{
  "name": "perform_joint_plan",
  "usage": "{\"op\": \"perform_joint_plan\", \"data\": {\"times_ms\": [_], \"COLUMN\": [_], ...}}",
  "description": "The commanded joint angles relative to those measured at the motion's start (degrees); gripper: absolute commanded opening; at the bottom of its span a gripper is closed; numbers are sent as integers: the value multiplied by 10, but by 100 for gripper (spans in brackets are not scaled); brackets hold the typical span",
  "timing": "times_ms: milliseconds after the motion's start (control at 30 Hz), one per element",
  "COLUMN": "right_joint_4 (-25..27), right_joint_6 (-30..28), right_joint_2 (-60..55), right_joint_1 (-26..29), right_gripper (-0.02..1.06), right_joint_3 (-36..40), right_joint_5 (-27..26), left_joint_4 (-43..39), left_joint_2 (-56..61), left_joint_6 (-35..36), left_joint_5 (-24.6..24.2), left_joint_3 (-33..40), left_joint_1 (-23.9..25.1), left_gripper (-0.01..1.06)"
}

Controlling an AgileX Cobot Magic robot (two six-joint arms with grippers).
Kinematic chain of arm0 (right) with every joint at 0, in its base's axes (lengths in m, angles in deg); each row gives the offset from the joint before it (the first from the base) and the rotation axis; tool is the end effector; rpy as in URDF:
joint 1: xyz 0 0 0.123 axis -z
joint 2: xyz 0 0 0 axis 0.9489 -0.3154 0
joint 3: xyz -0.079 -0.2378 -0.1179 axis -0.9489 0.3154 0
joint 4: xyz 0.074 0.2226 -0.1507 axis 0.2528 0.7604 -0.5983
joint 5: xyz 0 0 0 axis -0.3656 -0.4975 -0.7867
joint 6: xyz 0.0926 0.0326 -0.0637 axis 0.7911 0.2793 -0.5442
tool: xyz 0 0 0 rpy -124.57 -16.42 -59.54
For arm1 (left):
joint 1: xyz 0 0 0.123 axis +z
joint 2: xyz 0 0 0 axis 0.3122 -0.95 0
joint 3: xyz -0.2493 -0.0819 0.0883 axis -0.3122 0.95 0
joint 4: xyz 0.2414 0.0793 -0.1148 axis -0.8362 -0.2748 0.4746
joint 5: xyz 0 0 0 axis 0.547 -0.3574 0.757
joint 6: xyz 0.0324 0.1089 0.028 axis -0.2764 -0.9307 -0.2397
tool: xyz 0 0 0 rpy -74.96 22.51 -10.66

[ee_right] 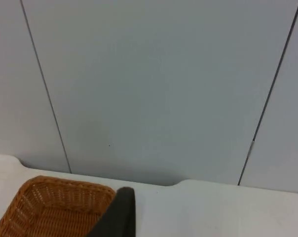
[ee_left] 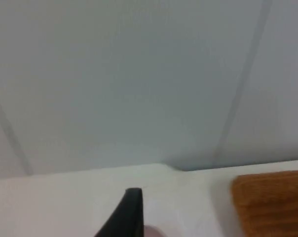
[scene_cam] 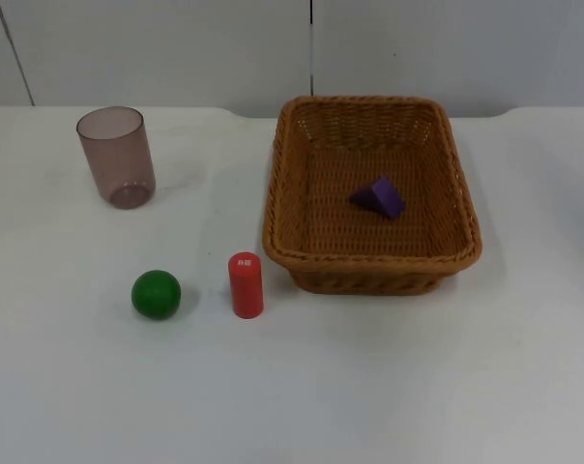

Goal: Pick up the basket with the left hand and place the triangular block into the basket with the right hand.

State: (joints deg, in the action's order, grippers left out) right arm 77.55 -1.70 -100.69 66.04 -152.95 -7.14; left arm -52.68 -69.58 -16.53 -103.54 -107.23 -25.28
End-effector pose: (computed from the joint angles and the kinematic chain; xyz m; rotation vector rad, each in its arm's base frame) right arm 0.3022 0.0277 0.4447 -0.1211 1.9123 0.0243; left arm 0.3637 -0.0531 0.4129 0.0898 2.0259 -0.1949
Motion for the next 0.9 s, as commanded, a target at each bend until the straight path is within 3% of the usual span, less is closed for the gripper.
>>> {"op": "perform_joint_plan", "data": {"times_ms": [0, 167, 333, 467, 500, 667, 767, 867], "right_joint_4": [2, 4, -2, -25, -25, -25, -25, -25], "right_joint_6": [2, 2, 2, 2, 2, 1, -1, -63], "right_joint_2": [4, 4, 38, 72, 88, 192, 243, 340], "right_joint_1": [4, 4, 4, 4, 4, 4, 4, 4], "right_gripper": [105, 105, 105, 105, 105, 105, 105, 105], "right_joint_3": [3, 24, 74, 97, 102, 106, 105, 97], "right_joint_5": [-6, -4, -86, -107, -100, -45, -38, 21], "left_joint_4": [-75, -75, -92, -126, -133, -143, -151, -159], "left_joint_2": [20, 42, 82, 134, 174, 301, 343, 443], "left_joint_6": [66, 54, 25, 37, 64, 69, 69, 69], "left_joint_5": [0, 6, -28, -5, -3, 5, 1, -19], "left_joint_3": [2, 2, 5, 53, 86, 189, 208, 212], "left_joint_1": [5, 5, 5, 5, 5, 5, 5, 5], "left_gripper": [105, 105, 105, 105, 105, 105, 105, 105]}}
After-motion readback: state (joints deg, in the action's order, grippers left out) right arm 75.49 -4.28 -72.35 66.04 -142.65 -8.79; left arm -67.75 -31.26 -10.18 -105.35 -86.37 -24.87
